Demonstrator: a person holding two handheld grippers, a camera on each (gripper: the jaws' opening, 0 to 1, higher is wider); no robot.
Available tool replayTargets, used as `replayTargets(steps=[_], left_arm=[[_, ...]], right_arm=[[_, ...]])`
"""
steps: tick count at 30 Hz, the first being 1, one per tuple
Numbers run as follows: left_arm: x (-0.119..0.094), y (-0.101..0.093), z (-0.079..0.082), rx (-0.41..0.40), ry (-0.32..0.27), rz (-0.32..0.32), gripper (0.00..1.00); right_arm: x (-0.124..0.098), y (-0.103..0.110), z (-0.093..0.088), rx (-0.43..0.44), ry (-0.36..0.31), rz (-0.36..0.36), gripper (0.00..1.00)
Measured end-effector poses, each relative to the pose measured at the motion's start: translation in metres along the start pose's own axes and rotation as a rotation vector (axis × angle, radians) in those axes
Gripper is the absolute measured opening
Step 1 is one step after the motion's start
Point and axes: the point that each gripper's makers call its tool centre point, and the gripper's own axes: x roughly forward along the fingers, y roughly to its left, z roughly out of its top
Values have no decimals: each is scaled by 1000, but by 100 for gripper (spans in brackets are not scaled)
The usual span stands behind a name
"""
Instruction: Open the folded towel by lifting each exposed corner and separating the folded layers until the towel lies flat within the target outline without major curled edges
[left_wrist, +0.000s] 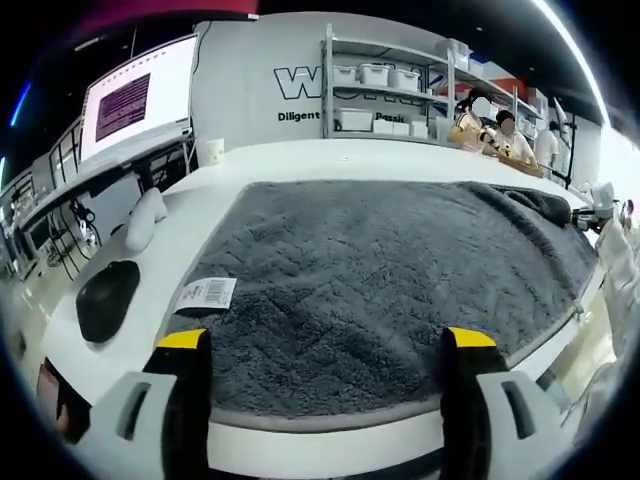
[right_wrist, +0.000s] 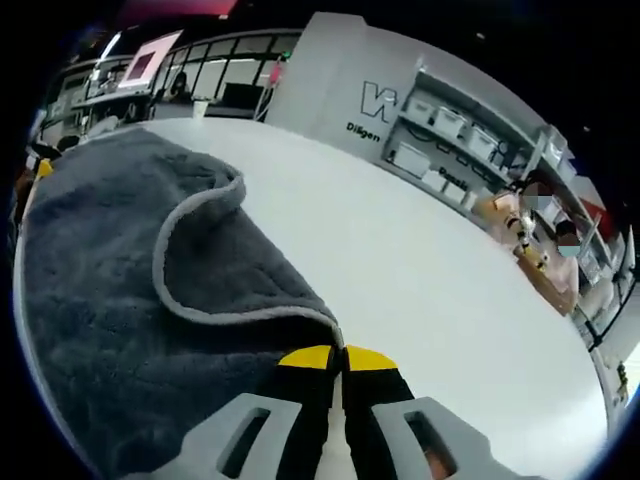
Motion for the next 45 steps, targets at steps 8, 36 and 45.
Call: replayTargets(steps=[8, 36, 45], left_arm=[[0, 0, 0, 0, 0, 0, 94], [0, 0, 0, 3, -8, -2, 94], [0, 1, -1, 1, -7, -1, 94]], right_arm=[[-2, -1, -2, -18, 14, -4, 0], [-29, -9, -5, -5, 66, -27, 19], [-44, 12, 21, -21, -12, 52, 22]])
